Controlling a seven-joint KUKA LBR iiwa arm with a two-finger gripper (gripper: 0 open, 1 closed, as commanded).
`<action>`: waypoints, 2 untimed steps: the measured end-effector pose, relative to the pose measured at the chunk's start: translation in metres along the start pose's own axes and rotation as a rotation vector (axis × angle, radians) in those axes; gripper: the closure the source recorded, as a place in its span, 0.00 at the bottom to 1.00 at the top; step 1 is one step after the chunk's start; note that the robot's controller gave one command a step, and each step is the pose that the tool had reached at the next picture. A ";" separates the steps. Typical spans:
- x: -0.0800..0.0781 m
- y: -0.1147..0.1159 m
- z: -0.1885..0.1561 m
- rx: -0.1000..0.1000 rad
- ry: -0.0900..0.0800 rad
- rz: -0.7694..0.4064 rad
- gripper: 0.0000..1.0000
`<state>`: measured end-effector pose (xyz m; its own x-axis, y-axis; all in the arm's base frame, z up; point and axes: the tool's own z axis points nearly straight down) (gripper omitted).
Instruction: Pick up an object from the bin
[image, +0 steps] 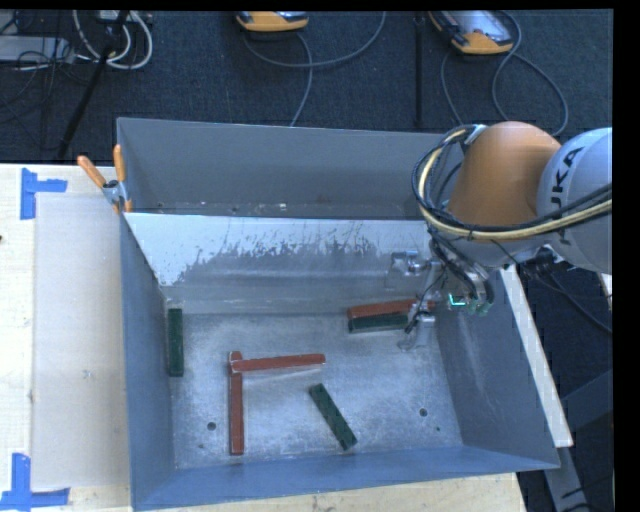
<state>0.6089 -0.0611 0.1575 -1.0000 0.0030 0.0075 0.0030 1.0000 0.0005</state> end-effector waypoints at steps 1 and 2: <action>-0.006 0.014 0.088 -0.001 -0.007 0.168 0.00; -0.008 0.014 0.083 0.001 -0.013 0.165 1.00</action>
Offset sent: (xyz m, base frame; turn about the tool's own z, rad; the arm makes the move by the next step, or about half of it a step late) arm 0.0056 0.0135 -0.0857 0.1680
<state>0.6166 -0.0474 0.0749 -0.9859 0.1673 -0.0052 0.1673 0.9859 -0.0002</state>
